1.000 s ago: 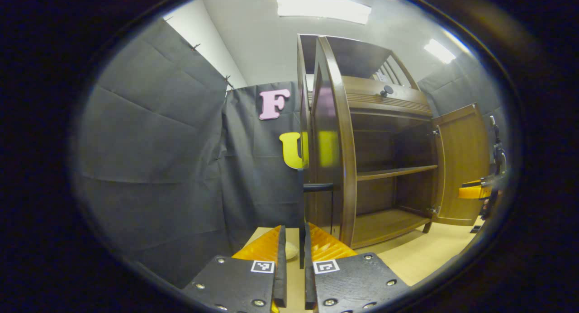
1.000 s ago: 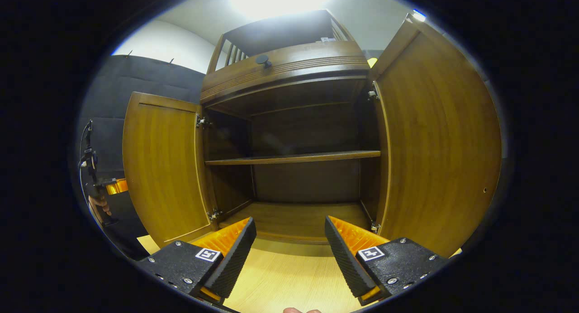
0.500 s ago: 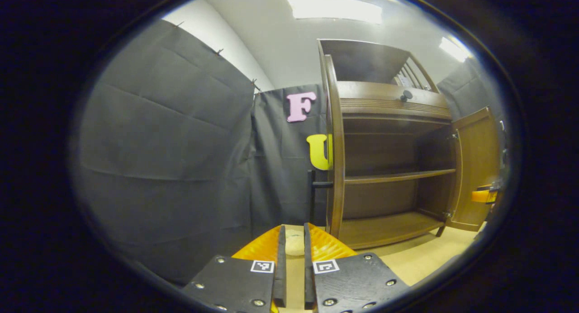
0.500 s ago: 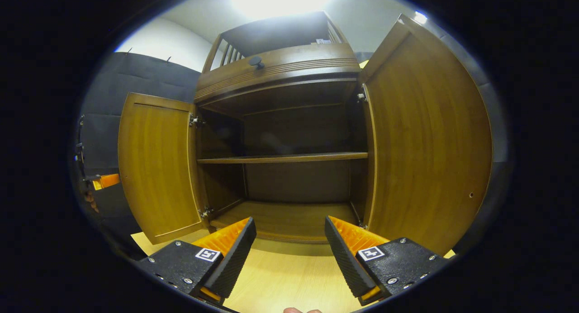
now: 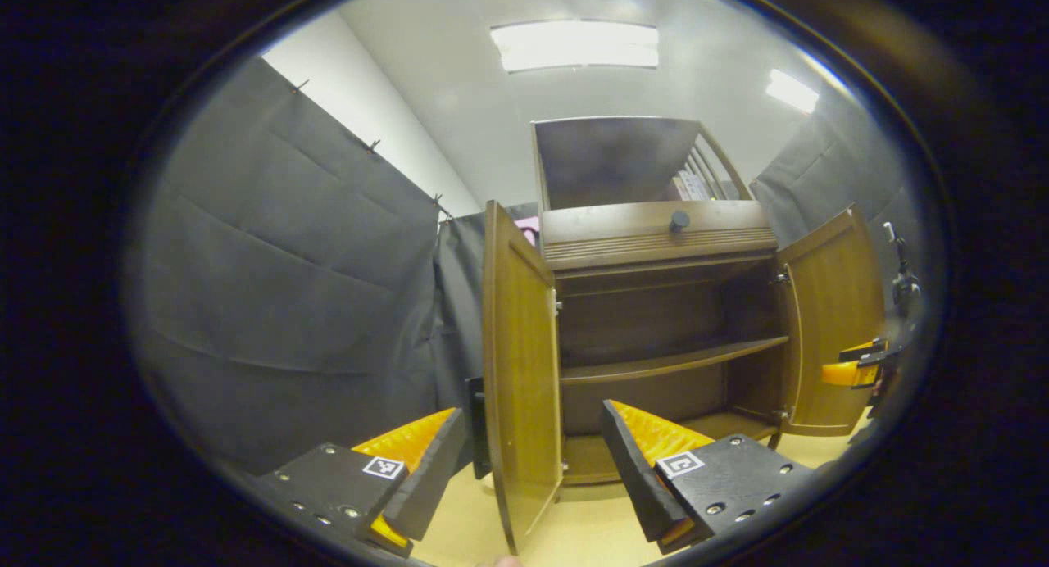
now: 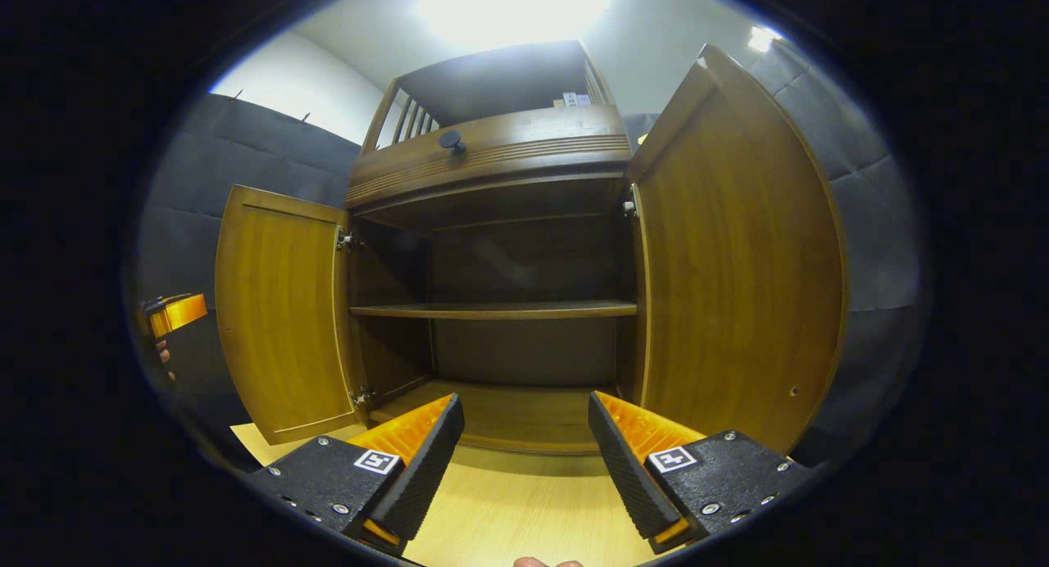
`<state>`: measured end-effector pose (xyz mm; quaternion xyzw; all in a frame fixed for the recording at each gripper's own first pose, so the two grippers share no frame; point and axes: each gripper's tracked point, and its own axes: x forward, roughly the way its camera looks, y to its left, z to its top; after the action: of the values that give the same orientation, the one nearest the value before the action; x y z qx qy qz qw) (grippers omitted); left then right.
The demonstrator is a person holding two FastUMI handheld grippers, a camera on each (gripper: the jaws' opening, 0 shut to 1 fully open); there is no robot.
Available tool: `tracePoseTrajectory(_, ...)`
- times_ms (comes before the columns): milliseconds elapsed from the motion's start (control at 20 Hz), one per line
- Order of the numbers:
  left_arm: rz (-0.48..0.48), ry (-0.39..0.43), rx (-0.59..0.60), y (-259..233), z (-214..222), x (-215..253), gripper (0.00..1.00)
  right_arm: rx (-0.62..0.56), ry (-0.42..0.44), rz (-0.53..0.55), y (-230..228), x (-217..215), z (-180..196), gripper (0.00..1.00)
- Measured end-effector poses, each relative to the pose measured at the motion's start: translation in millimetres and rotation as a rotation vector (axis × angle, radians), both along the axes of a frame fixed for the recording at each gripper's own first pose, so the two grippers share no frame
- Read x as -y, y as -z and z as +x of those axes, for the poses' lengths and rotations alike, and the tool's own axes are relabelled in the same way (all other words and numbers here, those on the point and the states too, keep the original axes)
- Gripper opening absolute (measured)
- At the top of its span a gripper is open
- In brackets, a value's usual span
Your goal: Open the right door of the double-door shoe cabinet with the right hand, and open the left door with the left hand.
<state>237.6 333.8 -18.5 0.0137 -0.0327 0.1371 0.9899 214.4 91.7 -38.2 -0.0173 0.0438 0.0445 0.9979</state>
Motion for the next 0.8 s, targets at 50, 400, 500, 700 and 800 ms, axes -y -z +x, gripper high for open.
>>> tracePoseTrajectory(50,-0.013,0.014,-0.002,2.0,8.7,9.0,1.00,0.009,0.003,-0.007,-2.8,4.1,-2.3,0.94)
tracePoseTrajectory(400,-0.099,0.078,-0.030,20.6,55.9,56.2,1.00,0.062,-0.008,-0.020,-19.7,25.6,-10.3,0.94)
tracePoseTrajectory(500,-0.108,0.099,-0.041,23.9,65.0,67.9,1.00,0.075,-0.021,-0.027,-20.9,28.4,-9.7,0.94)
tracePoseTrajectory(700,-0.116,0.121,-0.054,29.4,83.7,84.3,1.00,0.077,-0.064,-0.011,-15.5,26.7,-6.1,0.94)
tracePoseTrajectory(800,-0.127,0.152,-0.049,26.9,86.2,98.2,1.00,0.068,-0.083,0.006,-11.0,24.6,-3.0,0.94)
